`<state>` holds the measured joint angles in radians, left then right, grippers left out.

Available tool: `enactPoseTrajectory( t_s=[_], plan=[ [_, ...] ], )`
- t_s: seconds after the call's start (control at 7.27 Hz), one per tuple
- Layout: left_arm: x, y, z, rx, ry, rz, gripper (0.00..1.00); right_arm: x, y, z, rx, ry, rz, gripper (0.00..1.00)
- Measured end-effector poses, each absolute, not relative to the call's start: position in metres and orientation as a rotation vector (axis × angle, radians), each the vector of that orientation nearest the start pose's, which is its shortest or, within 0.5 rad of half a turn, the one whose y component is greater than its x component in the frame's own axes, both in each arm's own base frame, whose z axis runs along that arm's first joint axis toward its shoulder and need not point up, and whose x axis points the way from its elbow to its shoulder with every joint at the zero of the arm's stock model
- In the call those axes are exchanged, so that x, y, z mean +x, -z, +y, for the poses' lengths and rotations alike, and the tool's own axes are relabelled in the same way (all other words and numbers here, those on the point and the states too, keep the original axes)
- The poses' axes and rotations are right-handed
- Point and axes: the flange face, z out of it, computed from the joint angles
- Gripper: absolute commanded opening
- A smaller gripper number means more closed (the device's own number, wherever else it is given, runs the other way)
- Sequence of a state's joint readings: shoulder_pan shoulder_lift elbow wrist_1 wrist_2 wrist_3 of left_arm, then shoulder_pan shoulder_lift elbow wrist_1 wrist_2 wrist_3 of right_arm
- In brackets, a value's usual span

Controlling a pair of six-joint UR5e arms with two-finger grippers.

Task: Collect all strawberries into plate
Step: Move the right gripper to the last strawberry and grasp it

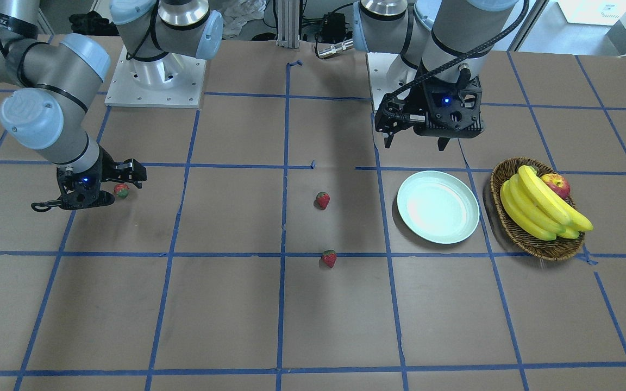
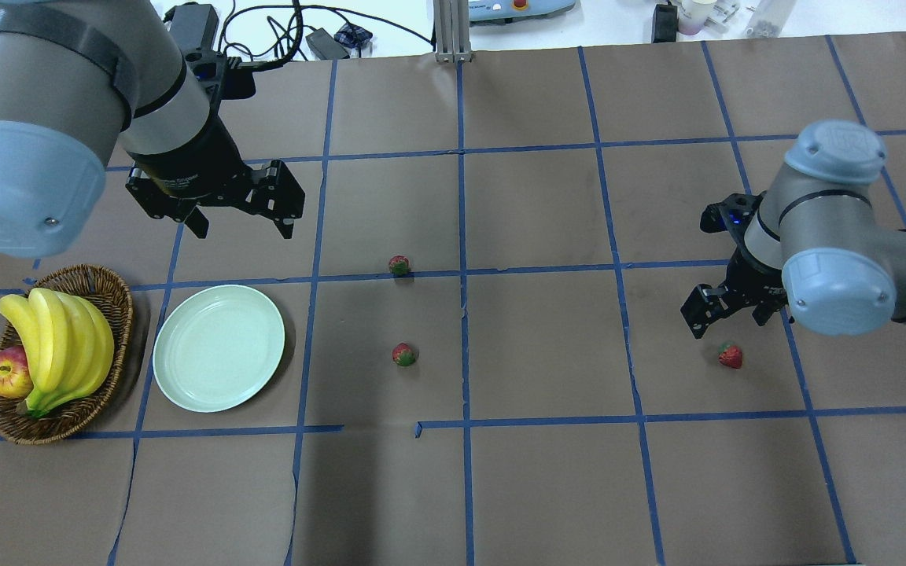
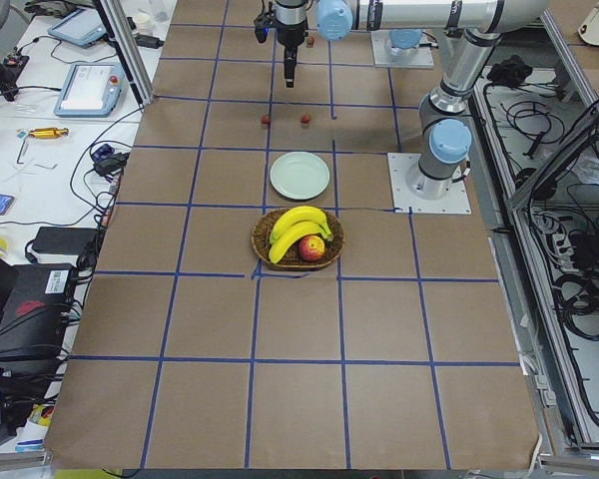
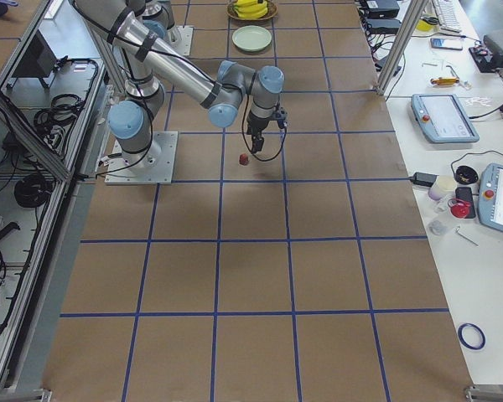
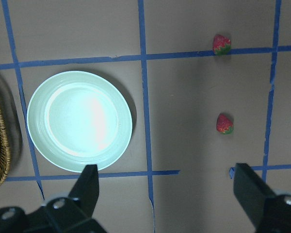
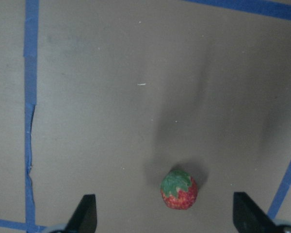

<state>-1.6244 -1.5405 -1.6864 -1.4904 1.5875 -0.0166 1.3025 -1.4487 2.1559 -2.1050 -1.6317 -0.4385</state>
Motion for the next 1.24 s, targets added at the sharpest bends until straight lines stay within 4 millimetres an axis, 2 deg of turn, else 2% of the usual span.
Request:
enactPoseTrajectory(
  t_s=[0.28,0.55,0.69,0.83,0.96,1.1,1.24],
  plan=[
    [-0.157,-0.452,-0.469,0.058,-0.010,3.124,1.00,0.007,-0.195,-0.433,-0.319,-0.289,3.115,0.82],
    [-0.157,-0.452,-0.469,0.057,-0.012,3.126,1.00,0.002,-0.187,-0.428,-0.343,-0.319,3.123,0.82],
    [-0.158,-0.452,-0.468,0.057,-0.013,3.125,1.00,0.000,-0.182,-0.428,-0.350,-0.344,3.129,0.74],
    [-0.158,-0.451,-0.468,0.057,-0.013,3.125,1.00,-0.002,-0.179,-0.428,-0.353,-0.357,3.133,0.52],
    [-0.158,-0.451,-0.468,0.058,-0.013,3.125,1.00,-0.003,-0.178,-0.429,-0.354,-0.355,3.138,0.39],
    [-0.158,-0.451,-0.468,0.058,-0.014,3.125,1.00,-0.003,-0.177,-0.430,-0.354,-0.346,3.143,0.08],
    [-0.158,-0.451,-0.468,0.058,-0.014,3.125,1.00,-0.003,-0.176,-0.431,-0.354,-0.339,3.147,0.00]
  ],
)
